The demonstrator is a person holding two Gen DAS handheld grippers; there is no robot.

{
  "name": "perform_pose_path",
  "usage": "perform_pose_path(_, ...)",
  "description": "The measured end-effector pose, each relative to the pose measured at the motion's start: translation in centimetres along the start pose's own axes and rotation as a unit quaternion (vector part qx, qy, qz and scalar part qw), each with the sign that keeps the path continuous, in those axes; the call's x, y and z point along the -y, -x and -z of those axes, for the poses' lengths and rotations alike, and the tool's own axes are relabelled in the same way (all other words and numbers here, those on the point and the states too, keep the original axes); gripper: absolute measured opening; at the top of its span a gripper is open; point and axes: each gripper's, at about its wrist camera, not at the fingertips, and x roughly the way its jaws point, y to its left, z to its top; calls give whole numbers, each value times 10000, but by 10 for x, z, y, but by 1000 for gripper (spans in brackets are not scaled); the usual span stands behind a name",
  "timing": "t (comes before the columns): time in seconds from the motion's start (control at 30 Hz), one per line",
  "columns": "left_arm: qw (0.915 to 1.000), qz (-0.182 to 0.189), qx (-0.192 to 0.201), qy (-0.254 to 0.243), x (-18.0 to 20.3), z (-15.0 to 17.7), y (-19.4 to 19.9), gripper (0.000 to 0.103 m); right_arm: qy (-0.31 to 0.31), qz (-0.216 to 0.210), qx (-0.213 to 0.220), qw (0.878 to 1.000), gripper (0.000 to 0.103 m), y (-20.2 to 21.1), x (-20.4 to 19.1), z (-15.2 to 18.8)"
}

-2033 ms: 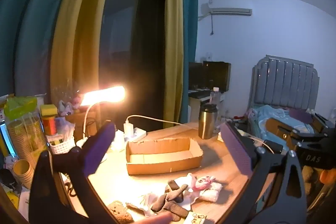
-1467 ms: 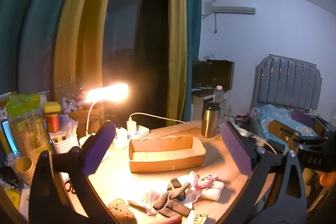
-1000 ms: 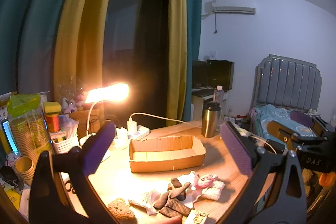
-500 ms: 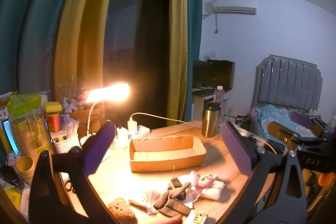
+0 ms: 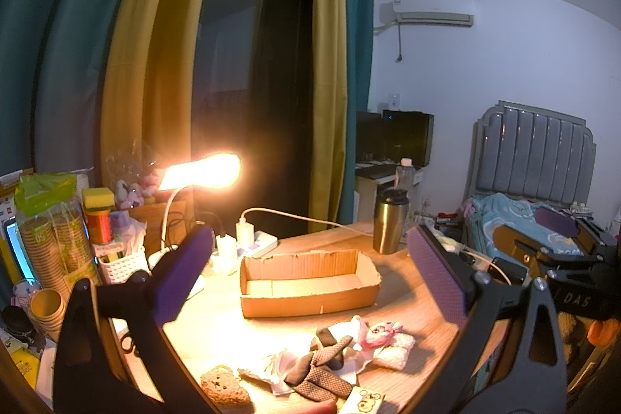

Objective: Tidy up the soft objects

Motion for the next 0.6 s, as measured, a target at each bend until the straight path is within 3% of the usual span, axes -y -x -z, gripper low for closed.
perform_pose_path(0.6,10000,-3,13,3,0,0,0,101,-17,-114,1,9999,99,-4,-7,0)
